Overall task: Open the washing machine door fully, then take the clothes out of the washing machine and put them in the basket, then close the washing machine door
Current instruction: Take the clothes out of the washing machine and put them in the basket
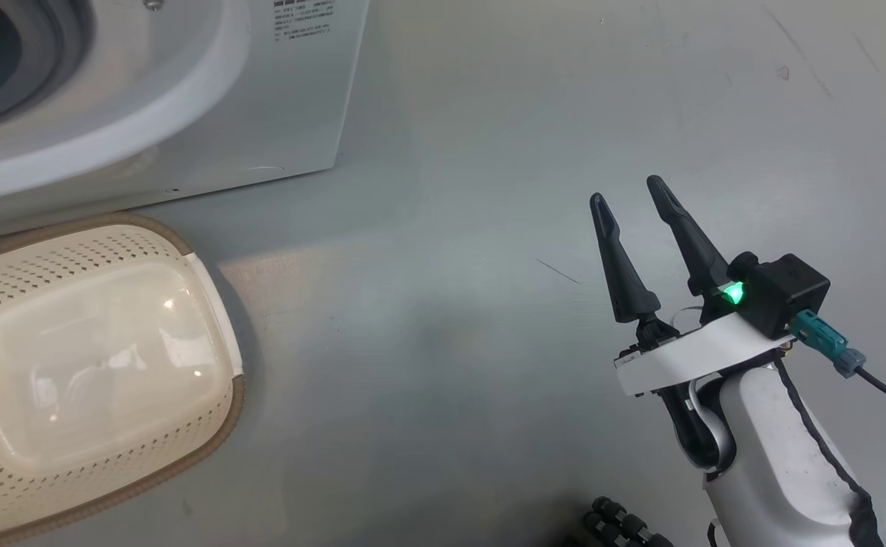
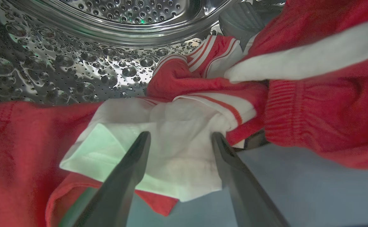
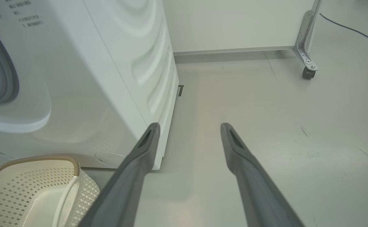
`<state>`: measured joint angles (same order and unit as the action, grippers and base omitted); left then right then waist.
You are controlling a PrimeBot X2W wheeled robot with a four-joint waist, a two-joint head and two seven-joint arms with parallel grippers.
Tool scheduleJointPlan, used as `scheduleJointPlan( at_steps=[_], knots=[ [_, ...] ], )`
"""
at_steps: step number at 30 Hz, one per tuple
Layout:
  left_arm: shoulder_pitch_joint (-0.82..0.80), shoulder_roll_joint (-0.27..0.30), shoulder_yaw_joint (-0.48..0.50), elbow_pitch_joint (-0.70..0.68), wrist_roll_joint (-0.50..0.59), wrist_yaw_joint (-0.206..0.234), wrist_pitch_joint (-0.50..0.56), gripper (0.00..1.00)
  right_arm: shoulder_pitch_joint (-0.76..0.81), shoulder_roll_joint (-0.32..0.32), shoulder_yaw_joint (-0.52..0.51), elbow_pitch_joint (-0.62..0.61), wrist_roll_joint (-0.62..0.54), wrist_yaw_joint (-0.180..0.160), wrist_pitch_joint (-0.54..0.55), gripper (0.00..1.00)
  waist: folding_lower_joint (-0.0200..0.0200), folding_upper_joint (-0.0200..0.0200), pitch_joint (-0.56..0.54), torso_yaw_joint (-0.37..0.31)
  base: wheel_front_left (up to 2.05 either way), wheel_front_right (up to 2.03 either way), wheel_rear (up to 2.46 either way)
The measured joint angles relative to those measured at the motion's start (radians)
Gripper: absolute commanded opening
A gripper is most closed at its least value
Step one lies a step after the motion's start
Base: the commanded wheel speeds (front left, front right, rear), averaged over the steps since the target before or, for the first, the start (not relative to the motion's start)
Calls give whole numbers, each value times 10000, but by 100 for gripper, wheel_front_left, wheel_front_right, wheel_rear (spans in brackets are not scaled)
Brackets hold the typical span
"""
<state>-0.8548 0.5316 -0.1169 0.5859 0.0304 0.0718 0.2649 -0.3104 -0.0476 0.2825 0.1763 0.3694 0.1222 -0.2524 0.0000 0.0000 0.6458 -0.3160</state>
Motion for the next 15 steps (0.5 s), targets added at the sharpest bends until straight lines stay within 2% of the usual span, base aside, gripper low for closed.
scheduleJointPlan(
  at_steps=[15],
  knots=[
    [-1399,36,-318,871,242,-483,1166,100,-211,4,203,-31,15,0,-2,100,0,0,335,43,0,0,0]
  ],
)
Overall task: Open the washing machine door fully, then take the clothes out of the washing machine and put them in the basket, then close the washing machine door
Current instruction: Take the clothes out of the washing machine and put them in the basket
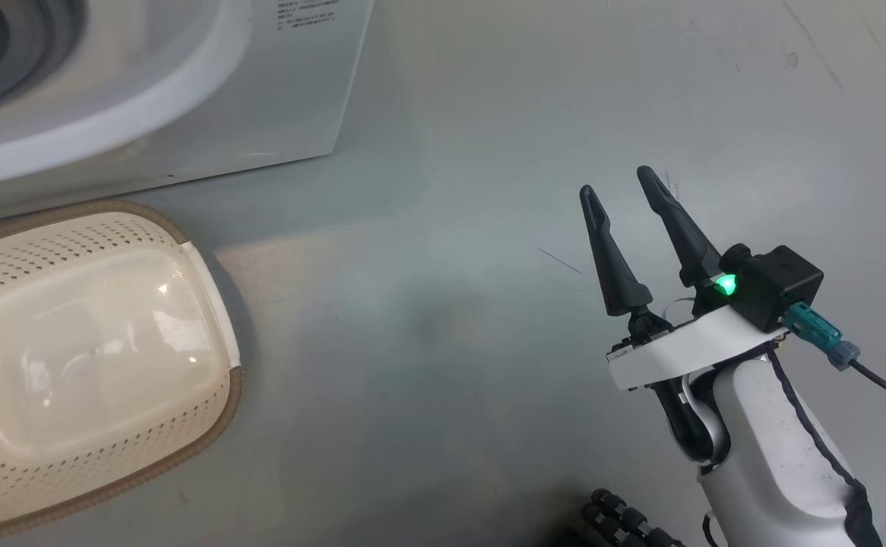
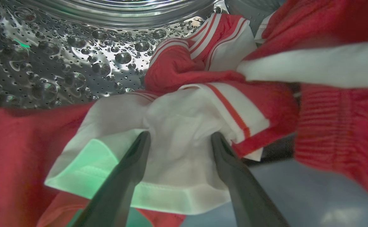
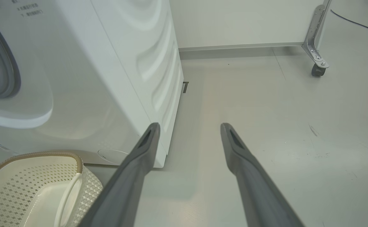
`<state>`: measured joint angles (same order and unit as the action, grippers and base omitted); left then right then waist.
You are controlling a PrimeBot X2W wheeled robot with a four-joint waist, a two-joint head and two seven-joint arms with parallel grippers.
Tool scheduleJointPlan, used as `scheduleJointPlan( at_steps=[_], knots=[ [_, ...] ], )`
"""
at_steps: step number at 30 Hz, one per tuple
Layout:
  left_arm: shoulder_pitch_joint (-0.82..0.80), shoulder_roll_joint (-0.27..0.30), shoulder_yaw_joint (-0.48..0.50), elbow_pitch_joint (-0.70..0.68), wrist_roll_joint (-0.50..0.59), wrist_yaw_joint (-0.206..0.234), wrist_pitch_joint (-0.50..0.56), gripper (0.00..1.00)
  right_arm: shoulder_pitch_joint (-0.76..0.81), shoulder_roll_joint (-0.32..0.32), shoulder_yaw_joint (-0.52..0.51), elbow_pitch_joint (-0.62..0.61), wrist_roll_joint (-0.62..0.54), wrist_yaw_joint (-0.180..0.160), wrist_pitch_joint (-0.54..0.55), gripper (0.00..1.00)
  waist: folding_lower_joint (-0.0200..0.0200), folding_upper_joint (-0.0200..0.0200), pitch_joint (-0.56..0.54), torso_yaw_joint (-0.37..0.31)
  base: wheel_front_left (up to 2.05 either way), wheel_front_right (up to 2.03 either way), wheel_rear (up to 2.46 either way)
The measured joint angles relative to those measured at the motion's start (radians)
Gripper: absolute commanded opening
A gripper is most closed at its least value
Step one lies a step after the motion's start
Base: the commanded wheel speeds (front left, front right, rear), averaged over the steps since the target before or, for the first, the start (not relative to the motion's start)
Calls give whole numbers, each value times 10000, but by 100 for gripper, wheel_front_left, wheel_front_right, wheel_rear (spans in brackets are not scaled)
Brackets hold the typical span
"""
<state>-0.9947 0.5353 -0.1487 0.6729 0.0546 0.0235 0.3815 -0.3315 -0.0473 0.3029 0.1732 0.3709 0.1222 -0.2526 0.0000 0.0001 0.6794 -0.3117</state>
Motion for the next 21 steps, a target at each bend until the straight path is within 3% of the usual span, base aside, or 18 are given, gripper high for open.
scheduleJointPlan(
  at_steps=[5,7,8,21],
  knots=[
    [-287,-4,-12,234,-4,-84,194,100,-83,-2,8,0,40,0,0,100,0,0,70,-5,0,0,0],
    [-366,-23,-12,290,-13,-115,236,11,-85,-2,6,2,44,0,0,100,0,0,89,-8,0,0,0],
    [-399,-44,-12,313,-21,-121,236,0,-85,-2,6,4,44,0,0,100,0,-1,95,-9,0,0,0],
    [-444,-389,-136,1020,-27,-6,-324,0,-94,-2,-6,234,42,-2,0,100,0,0,-288,114,0,0,0]
  ],
)
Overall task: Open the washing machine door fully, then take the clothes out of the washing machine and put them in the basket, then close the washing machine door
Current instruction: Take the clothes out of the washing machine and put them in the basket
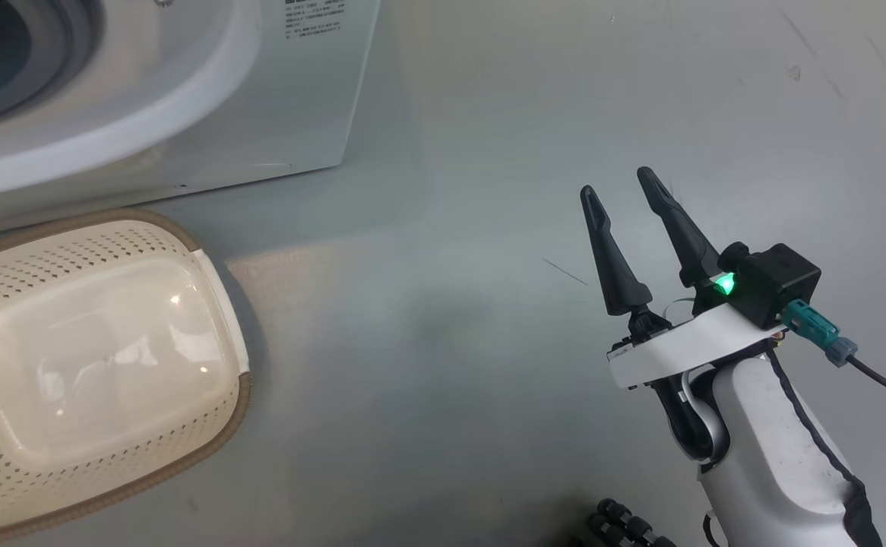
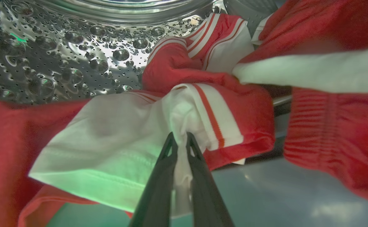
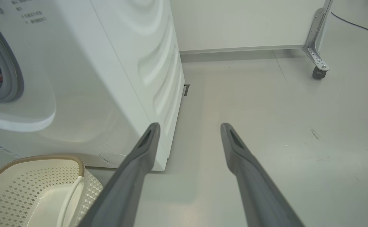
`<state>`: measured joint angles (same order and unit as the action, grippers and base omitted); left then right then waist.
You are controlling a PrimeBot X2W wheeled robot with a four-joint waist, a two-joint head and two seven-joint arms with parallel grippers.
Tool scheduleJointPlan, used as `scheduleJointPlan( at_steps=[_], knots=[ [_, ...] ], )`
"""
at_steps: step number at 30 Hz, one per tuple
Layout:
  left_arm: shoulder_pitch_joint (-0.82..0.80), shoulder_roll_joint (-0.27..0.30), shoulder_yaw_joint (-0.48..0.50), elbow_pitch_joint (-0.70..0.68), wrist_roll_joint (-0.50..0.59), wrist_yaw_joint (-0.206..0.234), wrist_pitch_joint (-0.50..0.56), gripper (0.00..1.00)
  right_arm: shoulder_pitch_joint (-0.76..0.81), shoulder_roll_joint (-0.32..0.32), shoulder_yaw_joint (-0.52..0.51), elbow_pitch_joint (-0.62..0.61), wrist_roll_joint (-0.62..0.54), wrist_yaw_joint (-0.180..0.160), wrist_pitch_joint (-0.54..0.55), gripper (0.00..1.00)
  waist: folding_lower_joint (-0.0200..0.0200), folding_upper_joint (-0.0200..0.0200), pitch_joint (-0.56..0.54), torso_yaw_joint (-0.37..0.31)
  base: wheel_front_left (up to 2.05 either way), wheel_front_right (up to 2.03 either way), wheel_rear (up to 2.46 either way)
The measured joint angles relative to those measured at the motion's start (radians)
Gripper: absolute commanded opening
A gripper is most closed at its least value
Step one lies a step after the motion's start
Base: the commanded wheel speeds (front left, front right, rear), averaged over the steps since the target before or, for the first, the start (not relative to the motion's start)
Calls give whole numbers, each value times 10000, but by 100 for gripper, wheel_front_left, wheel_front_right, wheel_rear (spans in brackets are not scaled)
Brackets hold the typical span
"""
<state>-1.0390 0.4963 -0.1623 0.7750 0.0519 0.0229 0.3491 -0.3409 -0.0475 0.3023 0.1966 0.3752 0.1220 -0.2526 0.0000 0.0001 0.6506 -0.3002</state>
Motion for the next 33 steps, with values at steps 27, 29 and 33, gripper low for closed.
scheduleJointPlan(
  at_steps=[27,29,33],
  knots=[
    [1723,-1335,541,897,-1185,163,-2961,0,180,-4,-568,433,-192,-4,-2,100,0,0,-1981,473,0,0,0],
    [1894,-1484,581,917,-1327,159,-3229,0,288,-4,-640,497,-247,-4,-2,100,0,0,-2180,543,0,0,0],
    [2258,-1824,635,961,-1524,148,-3762,0,515,-4,-750,583,-330,-4,-2,100,0,0,-2597,701,0,0,0]
  ],
)
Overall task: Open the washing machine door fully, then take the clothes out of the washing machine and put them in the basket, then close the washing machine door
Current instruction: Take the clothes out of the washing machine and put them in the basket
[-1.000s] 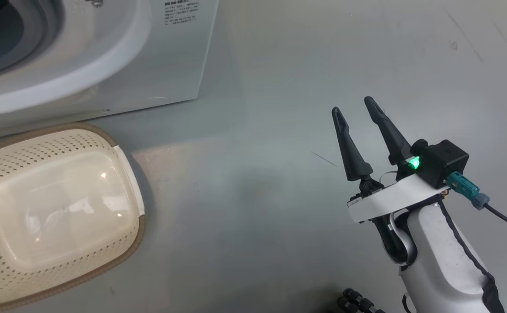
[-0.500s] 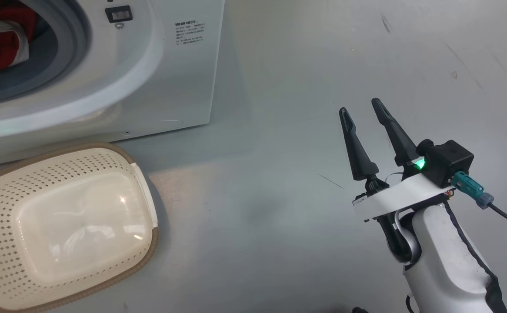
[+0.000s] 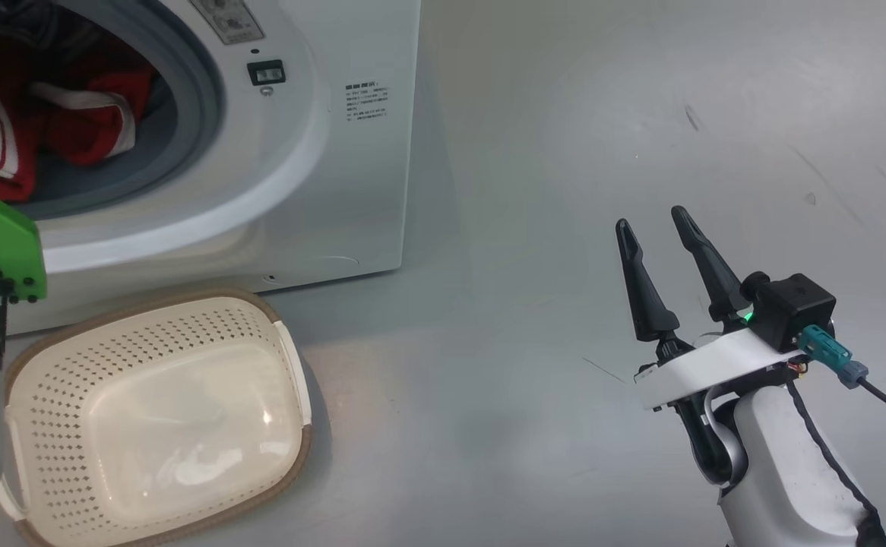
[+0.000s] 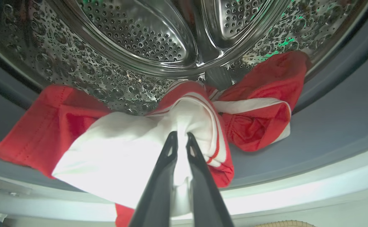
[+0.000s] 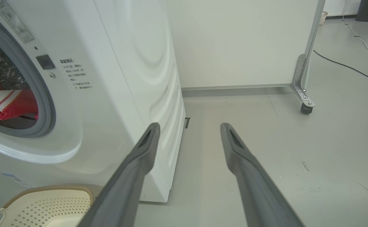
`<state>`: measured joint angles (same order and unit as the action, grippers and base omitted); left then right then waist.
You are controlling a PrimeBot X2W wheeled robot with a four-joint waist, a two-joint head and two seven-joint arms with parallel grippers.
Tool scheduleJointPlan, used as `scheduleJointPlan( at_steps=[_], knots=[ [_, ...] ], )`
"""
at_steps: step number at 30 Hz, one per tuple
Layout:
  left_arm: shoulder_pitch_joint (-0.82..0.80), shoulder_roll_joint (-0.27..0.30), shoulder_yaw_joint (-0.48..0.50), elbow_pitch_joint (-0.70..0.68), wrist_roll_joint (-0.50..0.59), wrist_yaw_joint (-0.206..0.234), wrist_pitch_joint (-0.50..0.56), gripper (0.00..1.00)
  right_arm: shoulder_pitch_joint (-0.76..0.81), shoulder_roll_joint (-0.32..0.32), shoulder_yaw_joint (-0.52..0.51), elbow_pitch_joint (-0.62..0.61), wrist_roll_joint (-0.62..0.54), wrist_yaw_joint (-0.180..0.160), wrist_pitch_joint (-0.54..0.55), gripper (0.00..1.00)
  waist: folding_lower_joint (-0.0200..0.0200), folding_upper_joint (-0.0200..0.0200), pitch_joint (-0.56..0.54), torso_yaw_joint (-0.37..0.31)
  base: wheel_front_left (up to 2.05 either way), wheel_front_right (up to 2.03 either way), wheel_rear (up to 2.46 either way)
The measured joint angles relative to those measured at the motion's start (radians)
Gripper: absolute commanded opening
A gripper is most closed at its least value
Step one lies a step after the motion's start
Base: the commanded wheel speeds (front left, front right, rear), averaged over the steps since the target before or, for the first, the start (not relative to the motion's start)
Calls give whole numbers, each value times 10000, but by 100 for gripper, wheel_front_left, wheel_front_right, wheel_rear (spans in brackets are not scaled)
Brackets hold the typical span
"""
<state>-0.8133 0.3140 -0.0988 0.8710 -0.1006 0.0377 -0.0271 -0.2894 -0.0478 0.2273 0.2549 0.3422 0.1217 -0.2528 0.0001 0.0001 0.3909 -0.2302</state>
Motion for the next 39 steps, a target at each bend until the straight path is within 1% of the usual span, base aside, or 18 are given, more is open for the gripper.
scheduleJointPlan(
  at_steps=[4,7,10,15,21,26,33,39],
  knots=[
    [368,-272,27,48,-125,-79,-489,0,282,0,-134,79,-23,0,-2,100,0,0,-430,185,0,0,0],
    [583,-606,357,42,-637,-81,-872,0,499,-2,-201,140,-117,0,0,100,0,0,-747,337,0,0,0],
    [760,-815,382,-23,-713,-159,-1264,0,707,-2,-311,167,-117,0,0,100,0,0,-1058,497,0,0,0],
    [1193,-988,349,-98,-782,-320,-1866,0,1078,-6,-418,261,-130,0,0,100,0,0,-1554,784,0,0,0],
    [1753,-1126,341,-491,-951,-462,-2107,0,1317,-6,-529,263,-196,0,0,100,0,0,-2082,1115,0,0,0],
    [2008,-1191,384,-1227,-1055,-704,-2220,0,1434,-8,-552,242,-232,2,0,100,0,0,-2353,1388,0,0,0],
    [2467,-1407,612,-2284,-1243,-740,-2247,0,1535,-8,-554,174,-280,2,0,100,0,0,-2523,1550,0,0,0],
    [2669,-1530,825,-4172,-1254,-738,-2247,0,1588,-8,-562,142,-282,2,0,100,0,0,-2547,1594,0,0,0]
  ],
)
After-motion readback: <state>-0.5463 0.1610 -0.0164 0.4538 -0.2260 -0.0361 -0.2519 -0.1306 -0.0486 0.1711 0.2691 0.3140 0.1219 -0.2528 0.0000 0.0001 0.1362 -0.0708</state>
